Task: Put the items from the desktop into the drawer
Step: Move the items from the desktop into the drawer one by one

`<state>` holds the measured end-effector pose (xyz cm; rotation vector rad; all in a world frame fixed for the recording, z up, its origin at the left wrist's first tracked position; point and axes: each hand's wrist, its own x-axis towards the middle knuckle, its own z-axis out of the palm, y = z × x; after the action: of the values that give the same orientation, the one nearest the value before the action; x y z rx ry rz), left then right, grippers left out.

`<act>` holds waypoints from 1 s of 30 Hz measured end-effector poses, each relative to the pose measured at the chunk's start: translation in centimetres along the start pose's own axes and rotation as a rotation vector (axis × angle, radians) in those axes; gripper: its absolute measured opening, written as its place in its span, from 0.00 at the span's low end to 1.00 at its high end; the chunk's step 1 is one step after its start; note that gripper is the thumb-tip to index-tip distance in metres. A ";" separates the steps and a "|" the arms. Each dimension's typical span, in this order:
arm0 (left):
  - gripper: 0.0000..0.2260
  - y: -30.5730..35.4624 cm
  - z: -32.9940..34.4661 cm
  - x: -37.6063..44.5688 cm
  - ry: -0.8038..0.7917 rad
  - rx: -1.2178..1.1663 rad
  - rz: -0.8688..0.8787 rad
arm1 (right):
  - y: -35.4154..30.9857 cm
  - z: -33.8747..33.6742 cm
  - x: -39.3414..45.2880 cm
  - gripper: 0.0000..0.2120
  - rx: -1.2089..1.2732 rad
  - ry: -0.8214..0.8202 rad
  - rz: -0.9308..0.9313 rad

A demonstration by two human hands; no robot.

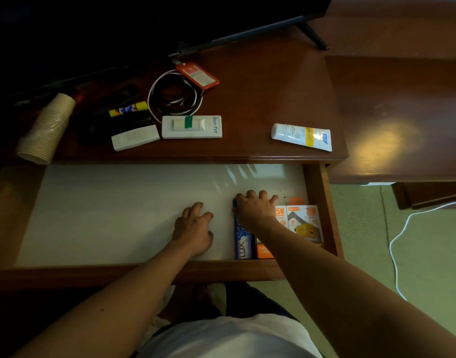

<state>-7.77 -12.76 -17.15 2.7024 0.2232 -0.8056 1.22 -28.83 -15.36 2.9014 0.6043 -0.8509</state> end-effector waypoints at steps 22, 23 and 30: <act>0.16 -8.1 -15.7 -0.8 0.710 -0.199 0.092 | -10.3 -13.0 0.7 0.29 0.230 0.473 -0.205; 0.17 -8.4 -16.5 -0.3 0.702 -0.161 0.070 | -10.2 -13.6 1.3 0.30 0.211 0.461 -0.204; 0.22 -9.2 -18.5 2.3 0.544 0.126 -0.078 | -9.1 -15.8 5.6 0.34 0.083 0.381 -0.229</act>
<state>1.36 2.25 -6.05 2.9937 0.4101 -0.0840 10.07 -15.90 -4.53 3.1365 0.9658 -0.3396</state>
